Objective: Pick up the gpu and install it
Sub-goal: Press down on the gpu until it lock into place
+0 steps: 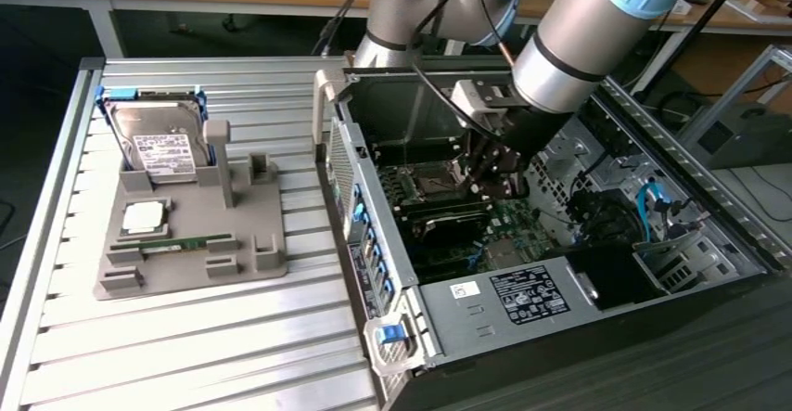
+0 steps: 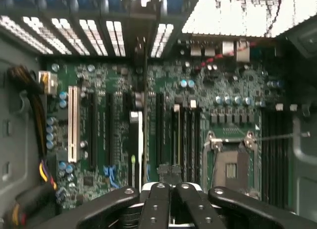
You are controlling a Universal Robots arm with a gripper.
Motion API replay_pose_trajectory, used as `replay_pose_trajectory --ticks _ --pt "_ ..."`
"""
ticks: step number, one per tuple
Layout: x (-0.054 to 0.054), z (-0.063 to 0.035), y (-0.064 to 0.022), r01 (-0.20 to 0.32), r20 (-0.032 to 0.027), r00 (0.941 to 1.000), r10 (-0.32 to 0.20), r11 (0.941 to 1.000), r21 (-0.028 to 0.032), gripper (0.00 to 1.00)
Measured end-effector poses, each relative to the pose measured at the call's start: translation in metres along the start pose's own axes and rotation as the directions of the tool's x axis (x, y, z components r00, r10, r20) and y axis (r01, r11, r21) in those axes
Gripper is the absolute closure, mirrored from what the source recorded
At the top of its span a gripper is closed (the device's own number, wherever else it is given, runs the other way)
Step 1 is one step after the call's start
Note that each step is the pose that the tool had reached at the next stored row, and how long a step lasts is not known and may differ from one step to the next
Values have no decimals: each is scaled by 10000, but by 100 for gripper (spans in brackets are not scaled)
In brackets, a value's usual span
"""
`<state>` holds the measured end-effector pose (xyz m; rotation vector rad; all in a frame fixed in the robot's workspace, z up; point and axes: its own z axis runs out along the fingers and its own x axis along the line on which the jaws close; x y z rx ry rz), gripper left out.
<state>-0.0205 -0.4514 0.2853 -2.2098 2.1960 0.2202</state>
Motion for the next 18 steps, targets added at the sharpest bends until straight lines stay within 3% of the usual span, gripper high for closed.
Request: replay_pose_trajectory --ticks 3,4,7,12,18 --pt "7 -10 -110 10 117 9999 -10 10000 -4 89" --pt "8 -16 -167 24 217 9998 -24 10000 -7 89" --pt "14 -24 -258 40 365 9993 -39 10000 -9 89" --pt "25 -36 -380 50 481 9988 -49 10000 -15 89" --pt "25 -37 -391 50 493 9988 -49 10000 -14 89"
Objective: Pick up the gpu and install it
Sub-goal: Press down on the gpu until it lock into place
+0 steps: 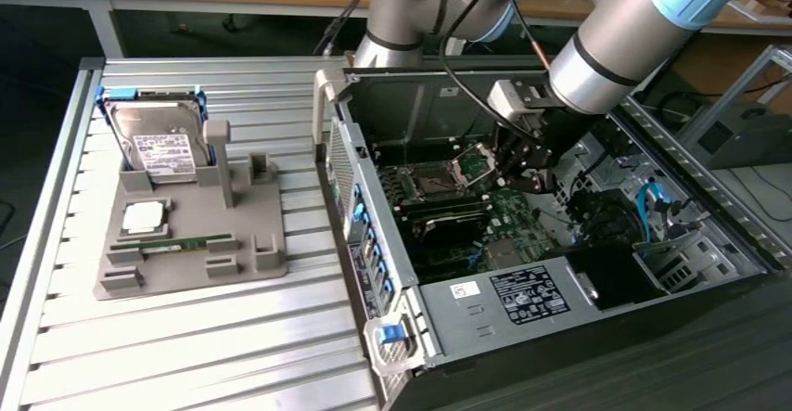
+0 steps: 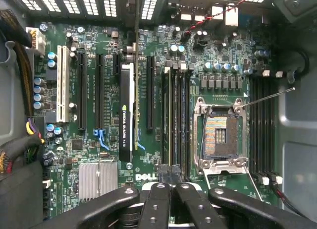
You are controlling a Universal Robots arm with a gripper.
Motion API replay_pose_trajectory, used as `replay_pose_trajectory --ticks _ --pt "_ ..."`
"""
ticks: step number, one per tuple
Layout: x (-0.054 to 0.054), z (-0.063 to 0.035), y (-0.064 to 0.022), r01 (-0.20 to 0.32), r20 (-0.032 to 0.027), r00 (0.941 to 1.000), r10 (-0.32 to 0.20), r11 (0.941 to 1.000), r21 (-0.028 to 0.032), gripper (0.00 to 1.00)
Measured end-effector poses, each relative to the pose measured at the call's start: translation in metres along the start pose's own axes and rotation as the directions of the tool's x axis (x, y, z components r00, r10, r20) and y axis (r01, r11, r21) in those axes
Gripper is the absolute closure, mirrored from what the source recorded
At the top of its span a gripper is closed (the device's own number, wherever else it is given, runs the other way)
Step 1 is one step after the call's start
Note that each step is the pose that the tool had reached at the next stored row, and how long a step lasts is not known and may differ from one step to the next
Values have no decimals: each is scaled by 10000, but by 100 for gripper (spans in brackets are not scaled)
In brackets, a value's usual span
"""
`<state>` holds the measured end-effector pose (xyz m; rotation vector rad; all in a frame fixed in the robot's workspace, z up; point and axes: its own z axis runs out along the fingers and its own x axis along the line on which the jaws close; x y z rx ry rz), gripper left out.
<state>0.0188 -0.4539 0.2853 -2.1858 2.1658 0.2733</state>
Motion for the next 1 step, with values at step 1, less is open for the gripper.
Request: replay_pose_trajectory --ticks 1 --pt "0 0 0 0 0 10000 0 10000 0 89"
